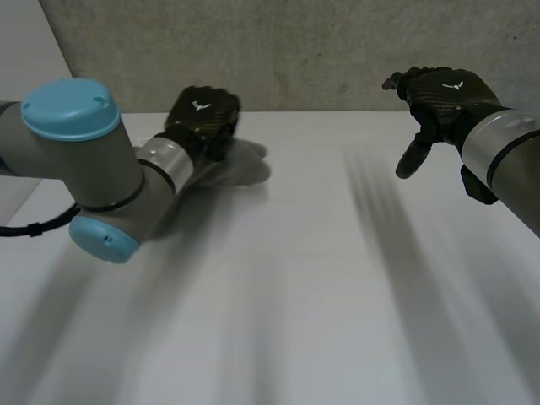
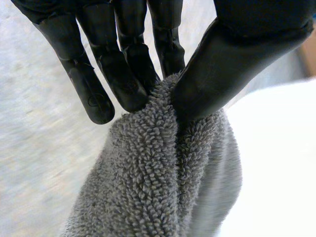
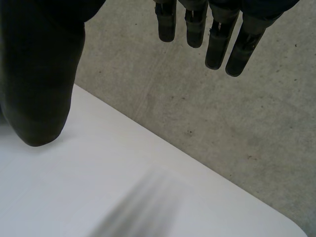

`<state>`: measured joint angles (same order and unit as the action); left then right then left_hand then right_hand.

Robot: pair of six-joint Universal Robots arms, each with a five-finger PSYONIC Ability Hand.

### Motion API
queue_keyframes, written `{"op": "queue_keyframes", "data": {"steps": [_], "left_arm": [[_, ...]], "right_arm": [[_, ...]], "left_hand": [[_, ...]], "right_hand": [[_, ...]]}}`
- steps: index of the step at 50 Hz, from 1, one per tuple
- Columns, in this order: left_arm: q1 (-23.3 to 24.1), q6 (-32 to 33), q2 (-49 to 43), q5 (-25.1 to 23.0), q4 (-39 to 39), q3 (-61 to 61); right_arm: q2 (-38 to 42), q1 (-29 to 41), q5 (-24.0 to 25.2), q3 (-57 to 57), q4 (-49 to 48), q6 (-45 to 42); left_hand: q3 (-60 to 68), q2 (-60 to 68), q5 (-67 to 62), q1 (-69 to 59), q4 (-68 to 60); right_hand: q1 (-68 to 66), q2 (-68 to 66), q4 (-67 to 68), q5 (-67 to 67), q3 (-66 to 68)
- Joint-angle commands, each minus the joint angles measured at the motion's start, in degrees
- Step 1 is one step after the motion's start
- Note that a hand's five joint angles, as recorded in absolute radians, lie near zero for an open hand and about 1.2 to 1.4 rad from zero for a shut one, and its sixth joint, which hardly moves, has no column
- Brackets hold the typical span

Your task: Fold the towel.

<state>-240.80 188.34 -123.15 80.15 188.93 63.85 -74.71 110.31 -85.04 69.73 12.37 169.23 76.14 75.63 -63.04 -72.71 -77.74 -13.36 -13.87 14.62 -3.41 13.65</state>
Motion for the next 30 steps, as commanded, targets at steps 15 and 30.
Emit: {"op": "queue_keyframes", "data": {"steps": [15,30], "left_arm": [[11.23,-7.2,2.82,-4.3,-0.93,11.91],[-2.22,-6.58,6.97,-1.31,0.3,18.77]], "right_arm": [[-2.28,0.08,0.22,0.15,0.02,-0.04],[5.96,0.95,10.66,0.67,3.88,-8.02]], "left_hand": [[-60.2,-59.7,57.11,56.78,61.8],[-60.04,-59.53,56.95,56.62,61.64]], "right_hand": [[3.36,3.87,-4.62,3.41,-3.65],[3.36,3.87,-4.62,3.41,-3.65]]}}
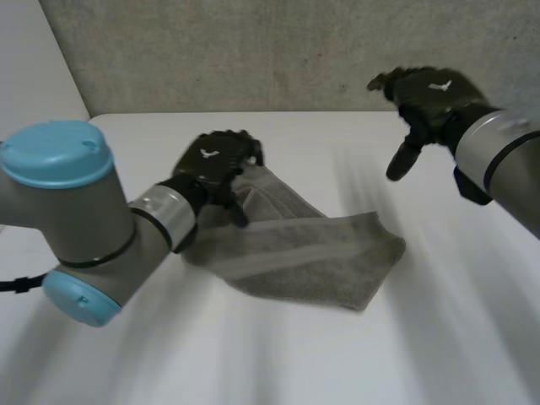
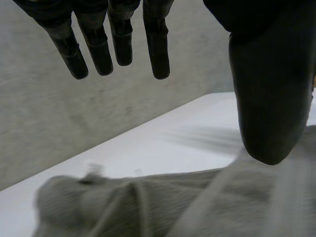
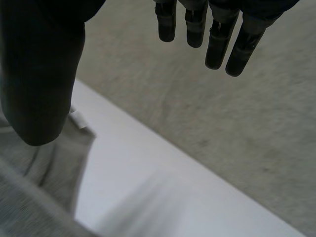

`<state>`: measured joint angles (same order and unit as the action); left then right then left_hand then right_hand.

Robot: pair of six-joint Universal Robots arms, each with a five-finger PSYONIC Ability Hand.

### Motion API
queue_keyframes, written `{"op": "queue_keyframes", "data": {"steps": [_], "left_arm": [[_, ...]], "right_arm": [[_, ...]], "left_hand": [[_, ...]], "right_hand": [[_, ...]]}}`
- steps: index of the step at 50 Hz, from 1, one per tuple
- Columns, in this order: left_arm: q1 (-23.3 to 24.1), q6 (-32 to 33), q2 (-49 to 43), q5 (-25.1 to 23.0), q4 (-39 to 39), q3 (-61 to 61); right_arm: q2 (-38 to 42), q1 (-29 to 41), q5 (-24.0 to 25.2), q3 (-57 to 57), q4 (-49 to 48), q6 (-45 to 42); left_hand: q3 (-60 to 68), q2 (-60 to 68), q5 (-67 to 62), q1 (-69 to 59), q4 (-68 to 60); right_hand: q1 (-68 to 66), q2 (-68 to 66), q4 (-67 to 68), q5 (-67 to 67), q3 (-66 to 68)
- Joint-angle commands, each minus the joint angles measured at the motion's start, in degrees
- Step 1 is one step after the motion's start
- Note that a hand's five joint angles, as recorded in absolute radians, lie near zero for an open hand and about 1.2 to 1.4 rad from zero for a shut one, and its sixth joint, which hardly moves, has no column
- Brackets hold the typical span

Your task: Fold the towel.

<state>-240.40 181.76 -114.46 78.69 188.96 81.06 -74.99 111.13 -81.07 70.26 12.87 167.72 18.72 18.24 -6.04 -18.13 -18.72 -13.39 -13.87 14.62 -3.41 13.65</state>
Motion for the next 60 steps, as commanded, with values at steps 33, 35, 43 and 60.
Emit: {"op": "queue_keyframes", "data": {"steps": [33,35,43,60], "left_arm": [[-5.86,8.61,-6.3,4.28,5.01,4.28],[-6.39,8.61,-5.86,4.28,5.01,4.28],[-7.97,8.52,-4.28,4.19,4.93,4.02],[-5.69,9.4,-8.22,2.79,4.84,-1.51]], "right_arm": [[19.35,5.94,6.54,4.18,-2.76,-10.4],[16.81,3.83,5.92,4.36,-0.74,-10.75],[8.46,-7.86,6.18,8.67,8.84,-19.1],[2.66,-10.06,1.0,13.59,5.59,-24.63]], "left_hand": [[-2.62,-2.14,-0.06,2.03,2.62],[-2.79,-2.3,0.1,2.19,2.78],[-3.46,-2.98,0.78,2.87,3.46],[-3.63,-3.15,0.95,3.04,3.63]], "right_hand": [[-66.61,-66.13,65.38,-66.59,66.35],[-66.61,-66.13,65.38,-66.59,66.35],[-66.61,-66.13,65.38,-66.59,66.35],[3.39,3.87,-4.62,3.41,-3.65]]}}
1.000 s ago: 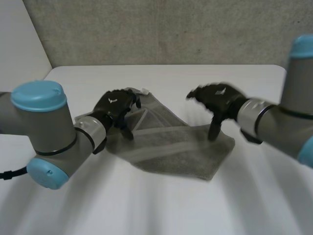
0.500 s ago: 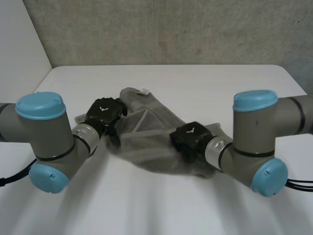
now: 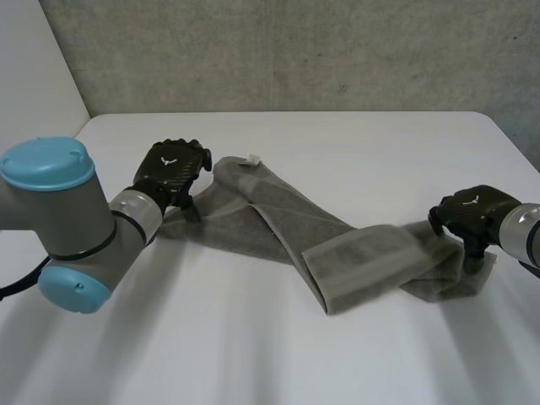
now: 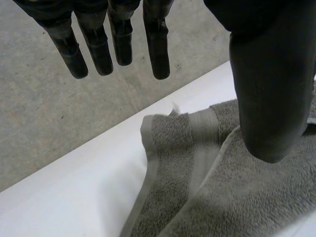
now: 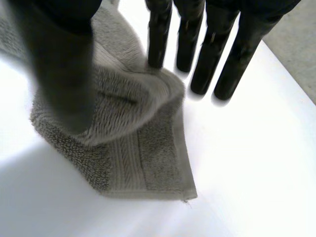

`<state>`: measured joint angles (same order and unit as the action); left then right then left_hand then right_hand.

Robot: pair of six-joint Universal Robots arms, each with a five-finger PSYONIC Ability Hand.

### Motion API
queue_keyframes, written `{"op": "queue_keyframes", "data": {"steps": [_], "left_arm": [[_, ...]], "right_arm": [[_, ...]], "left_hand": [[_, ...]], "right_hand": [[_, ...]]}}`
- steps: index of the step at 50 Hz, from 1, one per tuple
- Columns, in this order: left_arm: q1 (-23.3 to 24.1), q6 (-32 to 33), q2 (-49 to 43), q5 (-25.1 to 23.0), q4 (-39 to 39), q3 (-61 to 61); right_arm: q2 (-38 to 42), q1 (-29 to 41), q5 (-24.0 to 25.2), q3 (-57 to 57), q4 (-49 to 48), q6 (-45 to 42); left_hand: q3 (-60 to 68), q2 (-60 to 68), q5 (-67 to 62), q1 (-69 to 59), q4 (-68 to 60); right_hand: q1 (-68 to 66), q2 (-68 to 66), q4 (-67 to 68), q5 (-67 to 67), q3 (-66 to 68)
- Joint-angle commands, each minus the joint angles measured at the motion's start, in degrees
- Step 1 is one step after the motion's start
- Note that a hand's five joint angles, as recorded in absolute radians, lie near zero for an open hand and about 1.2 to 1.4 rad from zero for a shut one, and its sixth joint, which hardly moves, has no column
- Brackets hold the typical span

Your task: Fold the towel.

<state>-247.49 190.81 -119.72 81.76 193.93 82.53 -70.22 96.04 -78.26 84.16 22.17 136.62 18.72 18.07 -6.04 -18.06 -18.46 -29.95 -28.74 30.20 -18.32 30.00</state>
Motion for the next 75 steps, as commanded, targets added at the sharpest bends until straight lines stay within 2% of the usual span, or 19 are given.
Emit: {"op": "queue_keyframes", "data": {"steps": [1,5,10,14,18,24,30,33,34,35,37,38,40,46,57,63,65,70,75], "left_arm": [[1.66,0.35,-3.67,-0.55,-0.22,-3.51],[1.66,0.35,-5.0,-2.04,-0.04,-3.96],[1.75,0.35,-7.72,-6.0,0.14,-5.28],[2.36,0.26,-11.66,-8.63,-0.04,-9.04],[3.07,0.35,-14.39,-10.12,-0.3,-12.12],[3.33,0.35,-19.05,-12.94,-1.7,-18.01],[3.33,0.35,-22.48,-13.47,-4.17,-22.67],[3.33,0.35,-23.62,-13.47,-4.7,-24.34],[3.33,0.35,-23.63,-13.47,-4.7,-24.35],[3.33,0.35,-24.06,-13.47,-4.79,-24.87],[3.33,0.35,-24.5,-13.47,-4.79,-25.31],[3.33,0.35,-24.85,-13.47,-4.87,-25.75],[3.33,0.35,-25.21,-13.47,-5.05,-26.19],[3.33,0.35,-26.44,-13.47,-5.14,-27.42],[3.51,0.35,-29.17,-13.47,-5.14,-30.85],[3.86,0.35,-30.66,-13.47,-5.23,-32.61],[4.04,0.35,-31.01,-13.47,-5.23,-32.79],[4.74,0.35,-30.66,-13.38,-5.31,-32.26],[5.0,0.26,-30.22,-13.21,-5.66,-31.3]], "right_arm": [[-3.77,8.78,-1.72,0.03,-4.93,8.64],[-5.99,14.7,-1.9,1.18,-8.28,13.06],[-6.34,23.3,-1.72,7.4,-17.75,19.03],[-4.14,27.18,-1.72,9.88,-22.08,18.68],[2.7,29.38,-1.98,11.28,-26.2,14.31],[8.42,29.29,-2.51,10.85,-27.09,4.29],[9.66,28.77,-2.42,10.14,-27.62,0.58],[9.66,28.06,-2.42,9.88,-28.32,0.31],[9.66,27.89,-2.51,9.79,-28.49,0.22],[9.66,27.89,-2.51,9.79,-28.5,0.22],[9.57,27.8,-2.51,9.35,-28.58,0.49],[9.57,27.8,-2.51,9.35,-28.58,0.49],[9.05,27.8,-2.51,9.26,-29.37,0.66],[8.17,27.27,-3.57,9.35,-31.22,1.98],[2.46,20.51,-3.66,12.24,-30.78,14.54],[-0.27,18.22,-1.72,14.63,-30.78,15.78],[-1.85,16.82,-0.14,15.94,-30.78,16.04],[-3.87,14.8,0.21,16.65,-30.87,17.18],[-5.72,12.51,0.65,16.56,-30.78,21.23]], "left_hand": [[-3.46,-2.81,0.78,2.8,3.2],[-2.96,-2.31,0.27,2.3,2.7],[-2.62,-1.97,-0.06,1.96,2.36],[-2.12,-1.47,-0.57,1.46,1.86],[-1.95,-1.3,-0.74,1.29,1.69],[-1.45,-0.8,-1.24,0.79,1.19],[0.24,0.89,-2.92,-0.9,-0.5],[0.91,1.56,-3.59,-1.57,-1.17],[0.91,1.56,-3.6,-1.57,-1.17],[1.08,1.73,-3.76,-1.74,-1.34],[1.58,2.23,-4.26,-2.24,-1.84],[2.25,2.9,-4.94,-2.91,-2.51],[2.76,3.41,-5.44,-3.42,-3.02],[4.1,4.75,-6.79,-4.76,-4.36],[8.82,9.47,-11.5,-9.48,-9.08],[20.09,20.74,-22.77,-20.75,-20.35],[28.63,29.28,-31.32,-29.29,-28.89],[37.21,37.86,-39.89,-37.87,-37.47],[39.94,40.59,-42.62,-40.6,-40.2]], "right_hand": [[19.95,18.74,-20.2,18.32,-20.0],[19.95,18.74,-20.2,18.32,-20.0],[19.95,18.74,-20.2,18.32,-20.0],[19.95,18.74,-20.2,18.32,-20.0],[19.05,17.83,-19.29,17.41,-19.09],[15.5,14.29,-15.74,13.87,-15.55],[11.29,10.08,-11.53,9.66,-11.34],[4.39,3.18,-4.64,2.76,-4.44],[-2.43,-3.65,2.19,-4.07,2.39],[-2.5,-3.72,2.26,-4.13,2.46],[-26.26,-27.47,26.01,-27.89,26.21],[-26.39,-27.6,26.15,-28.02,26.34],[-49.66,-50.88,49.42,-51.29,49.62],[-50.05,-51.26,49.8,-51.68,50.0],[-50.05,-51.26,49.8,-51.68,50.0],[-50.05,-51.26,49.8,-51.68,50.0],[-50.05,-51.26,49.8,-51.68,50.0],[-50.05,-51.26,49.8,-51.68,50.0],[-50.05,-51.26,49.8,-51.68,50.0]]}}
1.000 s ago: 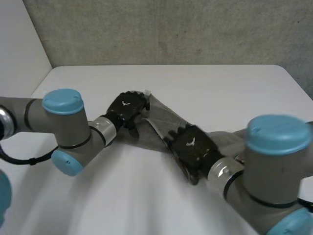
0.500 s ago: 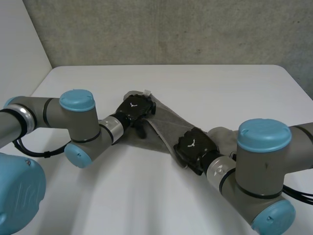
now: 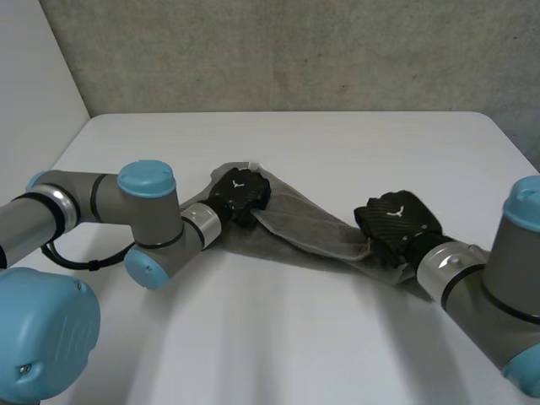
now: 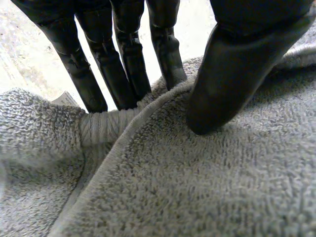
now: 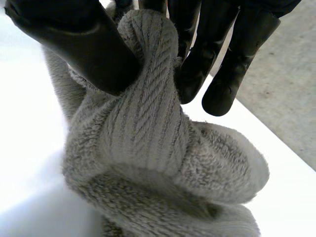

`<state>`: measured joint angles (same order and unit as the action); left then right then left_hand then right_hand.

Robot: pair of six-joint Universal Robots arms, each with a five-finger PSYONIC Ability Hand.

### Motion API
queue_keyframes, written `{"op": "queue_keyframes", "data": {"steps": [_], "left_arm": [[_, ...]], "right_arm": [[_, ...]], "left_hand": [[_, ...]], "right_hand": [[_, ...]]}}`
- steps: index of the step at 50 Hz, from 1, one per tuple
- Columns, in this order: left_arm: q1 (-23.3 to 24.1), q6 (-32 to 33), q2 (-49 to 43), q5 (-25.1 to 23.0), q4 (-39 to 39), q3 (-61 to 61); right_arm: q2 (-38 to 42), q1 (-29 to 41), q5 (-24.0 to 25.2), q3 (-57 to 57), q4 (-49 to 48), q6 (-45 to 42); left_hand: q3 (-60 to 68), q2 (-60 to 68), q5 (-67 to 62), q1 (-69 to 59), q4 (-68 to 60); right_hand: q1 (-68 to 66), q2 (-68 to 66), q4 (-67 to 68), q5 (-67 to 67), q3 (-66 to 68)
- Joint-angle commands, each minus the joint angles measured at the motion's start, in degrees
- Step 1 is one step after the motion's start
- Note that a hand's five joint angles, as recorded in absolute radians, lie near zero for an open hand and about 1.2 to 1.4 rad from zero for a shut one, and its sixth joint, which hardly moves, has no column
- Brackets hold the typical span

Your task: Fold the towel.

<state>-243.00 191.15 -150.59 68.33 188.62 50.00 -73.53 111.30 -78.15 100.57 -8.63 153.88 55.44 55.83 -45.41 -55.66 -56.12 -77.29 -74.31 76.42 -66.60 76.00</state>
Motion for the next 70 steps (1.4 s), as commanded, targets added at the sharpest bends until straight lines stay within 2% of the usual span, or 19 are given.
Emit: {"op": "queue_keyframes", "data": {"steps": [1,13,15,17,24,29,34,35,37,39,42,46,48,51,53,57,61,65,70], "left_arm": [[0.51,-0.07,1.08,0.39,-0.62,1.85],[0.43,0.01,5.74,0.75,-0.54,8.09],[0.43,0.01,6.97,0.75,-0.63,9.15],[0.08,-0.07,10.47,0.84,-0.63,11.51],[-1.95,-0.69,20.33,0.66,-0.01,15.21],[-2.65,-0.69,24.11,0.48,0.87,11.43],[-3.0,-0.34,21.67,2.14,3.06,-6.52],[-3.0,-0.34,21.65,2.15,3.07,-6.58],[-3.0,-0.25,19.54,3.47,3.15,-13.0],[-2.91,-0.42,18.14,6.01,3.33,-24.38],[-2.74,-0.86,20.32,8.29,3.77,-28.9],[-2.21,-0.95,25.49,9.71,4.56,-26.64],[-2.39,-0.69,27.54,9.18,4.47,-23.11],[-2.83,-0.6,31.06,7.08,4.82,-10.89],[-3.26,0.1,35.17,2.62,5.96,3.8],[-4.5,0.19,36.94,-2.15,6.93,15.92],[-5.72,2.9,36.86,-5.49,9.12,32.31],[-5.81,8.8,35.71,-5.67,12.65,39.73],[-5.82,17.32,30.8,-4.62,17.39,46.41]], "right_arm": [[-2.93,-3.36,0.63,0.15,0.02,5.1],[-9.44,-6.62,2.65,0.5,0.11,9.5],[-12.42,-7.5,2.83,0.33,0.2,10.82],[-13.74,-7.76,3.26,-0.02,0.63,11.08],[-14.45,-7.41,7.93,-5.38,5.12,10.38],[-6.1,-7.24,10.91,-15.32,9.07,9.86],[9.07,-4.78,8.99,-43.88,15.39,4.86],[9.1,-4.78,8.98,-43.97,15.4,4.85],[16.45,-2.85,5.49,-62.6,15.58,3.8],[17.88,-1.54,2.77,-70.35,14.62,3.97],[16.93,-0.56,-1.81,-76.65,8.32,5.63],[12.62,-0.56,-2.62,-72.01,0.46,9.77],[6.32,-1.08,2.36,-61.16,-4.09,12.75],[4.09,-1.52,5.82,-55.57,-4.46,13.2],[2.43,-3.01,11.24,-46.56,-1.15,12.5],[2.07,-3.37,11.71,-39.84,8.81,8.45],[1.81,-3.46,11.88,-27.84,19.07,-3.82],[0.06,-3.72,11.27,-15.18,15.94,-9.56],[-1.09,-4.16,9.86,-7.08,11.64,-9.48]], "left_hand": [[3.22,2.83,-3.25,-3.0,-2.54],[4.4,4.01,-4.43,-4.18,-3.71],[9.27,8.89,-9.3,-9.06,-8.59],[24.49,24.11,-24.52,-24.28,-23.81],[24.56,24.17,-24.59,-24.34,-23.88],[24.56,24.17,-24.59,-24.34,-23.88],[24.56,24.17,-24.59,-24.34,-23.88],[24.56,24.17,-24.59,-24.34,-23.88],[24.56,24.17,-24.59,-24.34,-23.88],[24.56,24.17,-24.59,-24.34,-23.88],[24.56,24.17,-24.59,-24.34,-23.88],[24.56,24.17,-24.59,-24.34,-23.88],[24.56,24.17,-24.59,-24.34,-23.88],[24.56,24.17,-24.59,-24.34,-23.88],[24.56,24.17,-24.59,-24.34,-23.88],[24.56,24.17,-24.59,-24.34,-23.88],[24.56,24.17,-24.59,-24.34,-23.88],[24.56,24.17,-24.59,-24.34,-23.88],[24.56,24.17,-24.59,-24.34,-23.88]], "right_hand": [[-2.71,-5.69,3.58,-3.4,4.0],[-2.71,-5.69,3.58,-3.4,4.0],[-2.71,-5.69,3.58,-3.4,4.0],[-2.71,-5.69,3.58,-3.4,4.0],[-2.71,-5.69,3.58,-3.4,4.0],[-2.71,-5.69,3.58,-3.4,4.0],[-2.71,-5.69,3.58,-3.4,4.0],[-2.71,-5.69,3.58,-3.4,4.0],[-2.71,-5.69,3.58,-3.4,4.0],[-2.71,-5.69,3.58,-3.4,4.0],[-2.71,-5.69,3.58,-3.4,4.0],[-2.71,-5.69,3.58,-3.4,4.0],[-2.71,-5.69,3.58,-3.4,4.0],[-2.71,-5.69,3.58,-3.4,4.0],[-2.71,-5.69,3.58,-3.4,4.0],[-2.71,-5.69,3.58,-3.4,4.0],[-2.71,-5.69,3.58,-3.4,4.0],[-2.71,-5.69,3.58,-3.4,4.0],[-2.71,-5.69,3.58,-3.4,4.0]]}}
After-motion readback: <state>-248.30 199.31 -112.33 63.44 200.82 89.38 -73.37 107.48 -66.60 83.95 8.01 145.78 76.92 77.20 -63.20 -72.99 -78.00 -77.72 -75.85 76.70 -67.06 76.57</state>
